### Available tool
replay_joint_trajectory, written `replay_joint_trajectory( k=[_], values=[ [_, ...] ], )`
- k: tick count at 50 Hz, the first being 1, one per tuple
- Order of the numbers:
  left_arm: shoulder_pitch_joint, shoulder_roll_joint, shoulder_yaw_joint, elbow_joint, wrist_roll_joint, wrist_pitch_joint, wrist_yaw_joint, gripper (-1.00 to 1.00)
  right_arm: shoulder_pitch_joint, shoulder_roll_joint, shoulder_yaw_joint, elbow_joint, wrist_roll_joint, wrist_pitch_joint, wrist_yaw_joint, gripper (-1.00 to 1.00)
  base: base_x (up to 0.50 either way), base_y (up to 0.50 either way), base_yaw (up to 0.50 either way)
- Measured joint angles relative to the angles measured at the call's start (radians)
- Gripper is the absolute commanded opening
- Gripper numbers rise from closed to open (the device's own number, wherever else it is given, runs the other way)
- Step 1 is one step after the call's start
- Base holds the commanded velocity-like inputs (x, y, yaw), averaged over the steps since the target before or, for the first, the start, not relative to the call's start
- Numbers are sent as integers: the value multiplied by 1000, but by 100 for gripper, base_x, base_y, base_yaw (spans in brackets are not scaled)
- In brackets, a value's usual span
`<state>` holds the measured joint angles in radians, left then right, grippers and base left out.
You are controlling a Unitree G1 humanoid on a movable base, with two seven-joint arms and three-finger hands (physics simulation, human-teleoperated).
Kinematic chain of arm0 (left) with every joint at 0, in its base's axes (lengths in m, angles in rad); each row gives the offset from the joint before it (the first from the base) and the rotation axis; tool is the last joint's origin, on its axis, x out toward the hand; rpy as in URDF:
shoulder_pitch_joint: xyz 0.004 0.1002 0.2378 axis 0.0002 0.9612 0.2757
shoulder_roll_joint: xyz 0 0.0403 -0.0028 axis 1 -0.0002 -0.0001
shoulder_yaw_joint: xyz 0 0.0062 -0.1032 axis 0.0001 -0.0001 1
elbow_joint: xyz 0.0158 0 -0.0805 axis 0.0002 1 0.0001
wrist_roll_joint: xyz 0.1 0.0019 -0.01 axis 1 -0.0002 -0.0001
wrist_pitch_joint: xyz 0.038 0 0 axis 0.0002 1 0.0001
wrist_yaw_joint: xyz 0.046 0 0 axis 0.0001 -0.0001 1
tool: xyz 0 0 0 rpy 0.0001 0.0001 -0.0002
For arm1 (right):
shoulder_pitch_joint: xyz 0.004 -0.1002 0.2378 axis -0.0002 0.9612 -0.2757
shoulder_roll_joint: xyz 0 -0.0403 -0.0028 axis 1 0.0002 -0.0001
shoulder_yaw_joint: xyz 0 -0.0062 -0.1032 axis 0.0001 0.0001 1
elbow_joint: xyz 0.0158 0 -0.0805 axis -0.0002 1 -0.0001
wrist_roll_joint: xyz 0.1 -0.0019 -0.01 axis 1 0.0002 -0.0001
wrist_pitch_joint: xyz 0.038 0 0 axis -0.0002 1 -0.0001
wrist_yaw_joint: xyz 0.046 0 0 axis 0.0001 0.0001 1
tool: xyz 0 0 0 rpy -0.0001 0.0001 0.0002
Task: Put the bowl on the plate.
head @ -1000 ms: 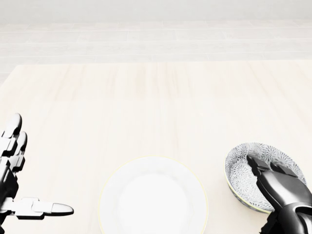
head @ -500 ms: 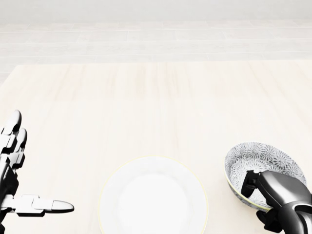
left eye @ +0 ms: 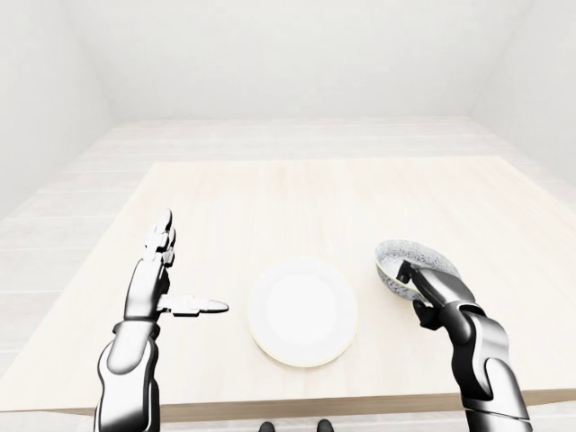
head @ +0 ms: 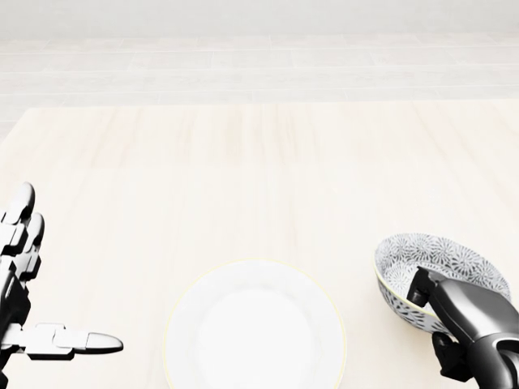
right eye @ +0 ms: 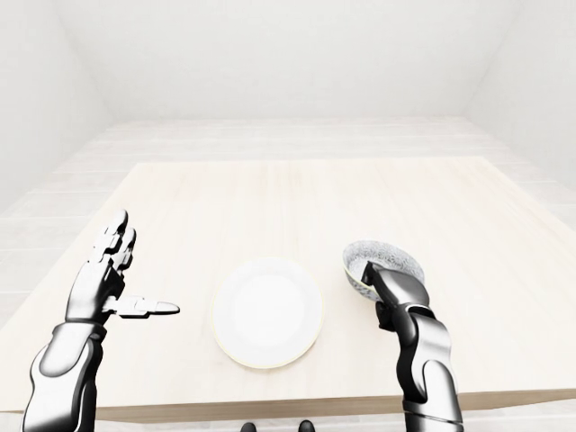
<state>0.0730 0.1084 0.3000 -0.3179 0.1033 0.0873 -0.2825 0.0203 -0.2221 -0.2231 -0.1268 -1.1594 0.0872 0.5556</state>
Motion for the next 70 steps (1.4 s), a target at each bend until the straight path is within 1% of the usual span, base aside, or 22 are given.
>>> replay_joint_trajectory(
  k=[13, 19, 27, 47, 57, 70],
  values=[
    [2, -1, -1, 3, 1, 0, 1, 100, 9, 9, -1, -30, -18, 0, -14, -100, 0, 0, 0],
    [3, -1, -1, 6, 1, 0, 1, 100, 14, 17, 7, -52, 10, 0, -4, -100, 0, 0, 0],
    [-1, -1, -5, 14, 4, 0, 2, 100, 5, 23, 24, -100, 9, 0, 37, -100, 0, 0, 0],
    [-12, 2, -17, 37, 7, 0, 9, 100, -42, 35, 58, -207, -48, 0, 141, -100, 0, 0, 0],
    [-19, 5, -20, 46, 8, 0, 13, 100, -76, 44, 84, -252, -61, 0, 143, -100, 0, 0, 0],
    [-26, 9, -23, 58, 8, 0, 17, 100, -110, 66, 127, -283, -34, 0, 143, -100, 0, 0, 0]
  ],
)
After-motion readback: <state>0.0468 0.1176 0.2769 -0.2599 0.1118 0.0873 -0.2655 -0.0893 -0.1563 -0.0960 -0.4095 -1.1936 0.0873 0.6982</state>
